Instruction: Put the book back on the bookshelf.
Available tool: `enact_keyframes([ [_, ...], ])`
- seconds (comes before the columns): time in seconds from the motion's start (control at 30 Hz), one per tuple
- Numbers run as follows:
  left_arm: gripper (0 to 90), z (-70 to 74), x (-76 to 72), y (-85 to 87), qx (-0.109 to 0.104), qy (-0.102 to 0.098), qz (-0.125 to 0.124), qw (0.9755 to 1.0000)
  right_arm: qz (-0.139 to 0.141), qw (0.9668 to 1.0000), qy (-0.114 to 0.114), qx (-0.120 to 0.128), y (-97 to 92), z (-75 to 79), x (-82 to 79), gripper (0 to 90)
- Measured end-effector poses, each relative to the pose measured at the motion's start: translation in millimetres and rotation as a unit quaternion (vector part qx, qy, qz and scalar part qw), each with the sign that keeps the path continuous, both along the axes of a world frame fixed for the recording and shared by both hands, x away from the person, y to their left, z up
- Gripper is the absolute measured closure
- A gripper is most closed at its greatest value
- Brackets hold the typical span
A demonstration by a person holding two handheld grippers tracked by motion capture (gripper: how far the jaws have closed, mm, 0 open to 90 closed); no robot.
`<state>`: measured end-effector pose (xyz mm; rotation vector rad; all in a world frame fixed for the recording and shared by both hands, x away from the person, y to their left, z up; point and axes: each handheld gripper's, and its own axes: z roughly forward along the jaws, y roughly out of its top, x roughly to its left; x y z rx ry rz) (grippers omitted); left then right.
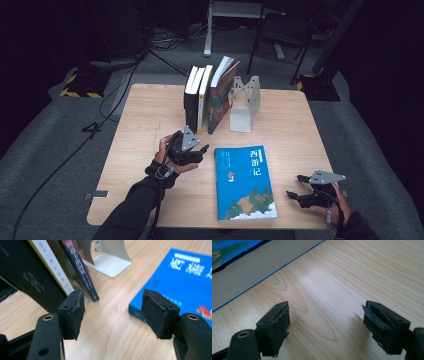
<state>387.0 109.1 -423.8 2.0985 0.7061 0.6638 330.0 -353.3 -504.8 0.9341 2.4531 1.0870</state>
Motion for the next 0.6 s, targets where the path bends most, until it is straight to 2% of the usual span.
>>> enact_keyframes([
  [0.23, 33.5, -15.9, -15.1, 8.4, 0.016, 0.028, -0.025, 0.9992, -0.001, 1.0000, 0.000, 0.000, 0.1, 0.0, -0.2, 20.7],
  [0.37, 29.5, -23.6, -21.6, 10.2, 0.028, 0.040, -0.029, 0.9984, -0.001, 1.0000, 0.000, 0.000, 0.1, 0.0, -0.2, 20.6],
  [0.43, 28.6, -30.2, -28.5, 12.6, 0.034, 0.055, -0.038, 0.9971, -0.001, 1.0000, 0.000, 0.000, 0.1, 0.0, -0.2, 20.7],
  [0.47, 28.3, -30.2, -28.5, 12.6, 0.034, 0.055, -0.038, 0.9971, -0.001, 1.0000, 0.000, 0.000, 0.1, 0.0, -0.2, 20.7],
  [0.6, 27.5, -41.0, -42.2, 15.0, 0.033, 0.083, -0.052, 0.9947, -0.002, 1.0000, 0.000, 0.000, 0.2, 0.1, -0.5, 20.7],
])
